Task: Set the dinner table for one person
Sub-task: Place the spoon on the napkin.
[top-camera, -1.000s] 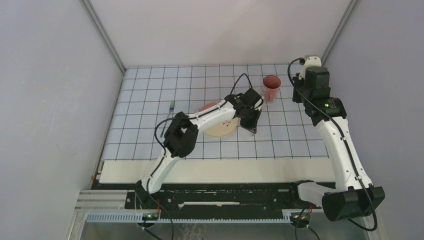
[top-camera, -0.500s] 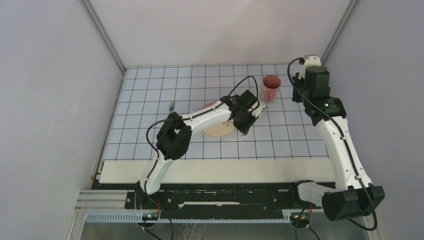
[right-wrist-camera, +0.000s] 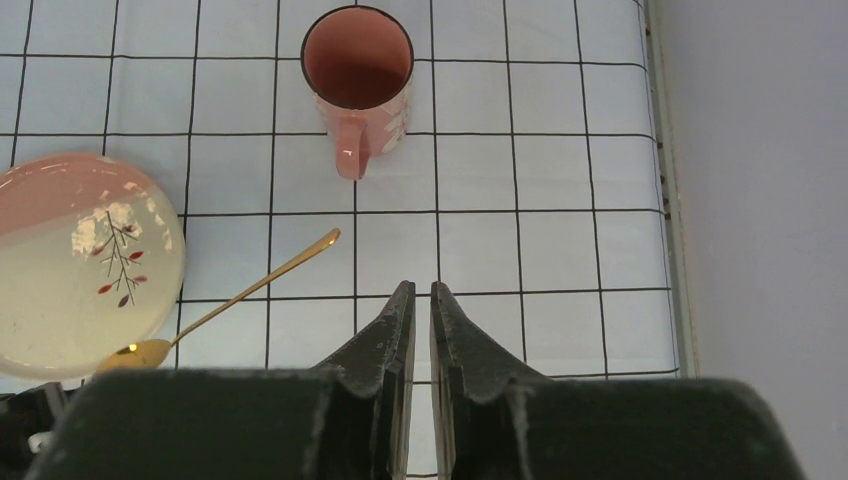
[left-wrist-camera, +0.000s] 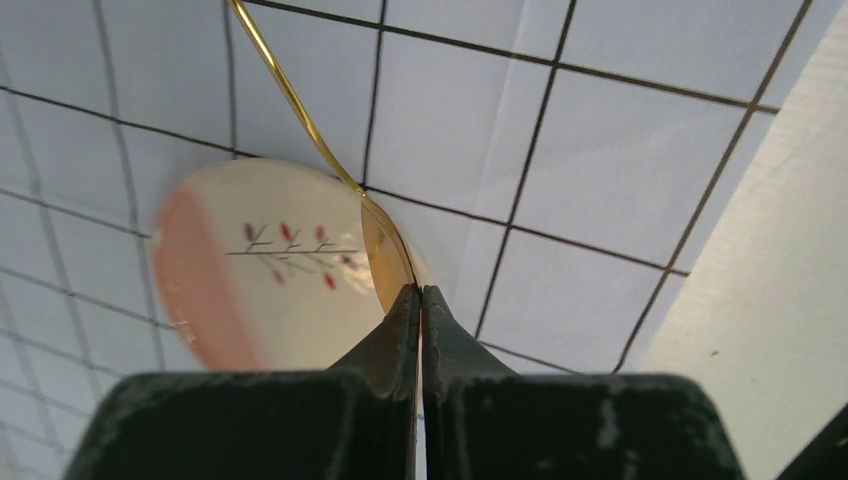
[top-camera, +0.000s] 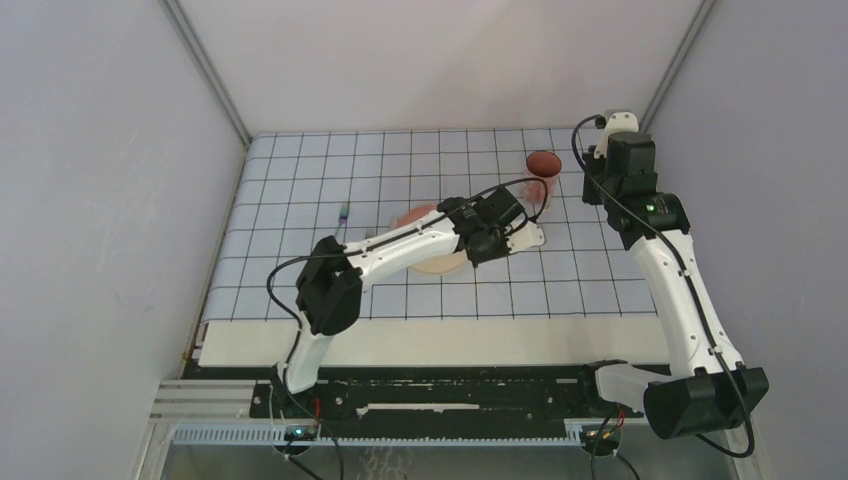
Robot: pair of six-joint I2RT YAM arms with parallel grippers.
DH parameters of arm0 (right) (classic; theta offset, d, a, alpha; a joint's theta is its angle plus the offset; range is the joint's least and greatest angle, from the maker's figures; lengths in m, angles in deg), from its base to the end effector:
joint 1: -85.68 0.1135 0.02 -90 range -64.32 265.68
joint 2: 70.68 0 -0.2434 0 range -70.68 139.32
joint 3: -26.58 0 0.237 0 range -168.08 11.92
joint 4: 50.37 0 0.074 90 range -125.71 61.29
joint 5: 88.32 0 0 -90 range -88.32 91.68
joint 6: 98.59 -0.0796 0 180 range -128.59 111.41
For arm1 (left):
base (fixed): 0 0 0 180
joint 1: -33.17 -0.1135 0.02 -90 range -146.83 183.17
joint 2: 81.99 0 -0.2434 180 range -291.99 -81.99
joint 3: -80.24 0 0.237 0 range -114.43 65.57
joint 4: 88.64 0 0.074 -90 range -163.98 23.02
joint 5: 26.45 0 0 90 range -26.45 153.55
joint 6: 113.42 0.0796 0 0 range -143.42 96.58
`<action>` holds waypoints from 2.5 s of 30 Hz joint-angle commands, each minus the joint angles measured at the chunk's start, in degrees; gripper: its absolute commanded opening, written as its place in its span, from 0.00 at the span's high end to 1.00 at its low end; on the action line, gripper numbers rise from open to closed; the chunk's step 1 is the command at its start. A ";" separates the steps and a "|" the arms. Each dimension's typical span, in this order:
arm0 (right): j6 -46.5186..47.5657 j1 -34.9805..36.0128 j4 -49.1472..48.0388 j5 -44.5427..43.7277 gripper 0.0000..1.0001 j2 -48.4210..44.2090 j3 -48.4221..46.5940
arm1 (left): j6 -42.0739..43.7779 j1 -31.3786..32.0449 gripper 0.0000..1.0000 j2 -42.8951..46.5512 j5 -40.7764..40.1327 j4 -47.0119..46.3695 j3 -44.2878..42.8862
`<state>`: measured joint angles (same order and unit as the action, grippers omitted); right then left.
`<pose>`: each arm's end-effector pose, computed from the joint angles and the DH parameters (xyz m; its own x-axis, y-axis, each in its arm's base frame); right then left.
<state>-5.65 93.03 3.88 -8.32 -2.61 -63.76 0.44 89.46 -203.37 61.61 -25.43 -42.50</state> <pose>0.2772 0.0218 0.3484 -0.5256 -0.1187 -0.8424 -0.0069 0.9908 -0.1354 0.2554 -0.3779 0.1915 -0.1148 0.9005 -0.4194 0.9502 0.2227 0.2181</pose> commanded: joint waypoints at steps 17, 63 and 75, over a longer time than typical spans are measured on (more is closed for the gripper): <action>1.67 1.74 -1.63 -2.54 0.84 1.29 -1.62 | 45.70 0.80 1.00 3.59 -3.22 -10.82 11.98; 0.47 0.26 -1.90 -0.42 0.85 -0.05 -0.86 | 63.15 3.36 0.99 -3.79 -15.11 -34.14 18.84; 0.44 0.12 -1.68 0.04 0.85 -0.39 -1.05 | 59.84 4.35 0.50 -5.48 -17.77 -34.92 16.24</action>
<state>-4.82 93.36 3.95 -8.58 -1.05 -63.76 61.83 93.44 -208.77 45.39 -59.65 -23.02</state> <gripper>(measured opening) 0.151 0.462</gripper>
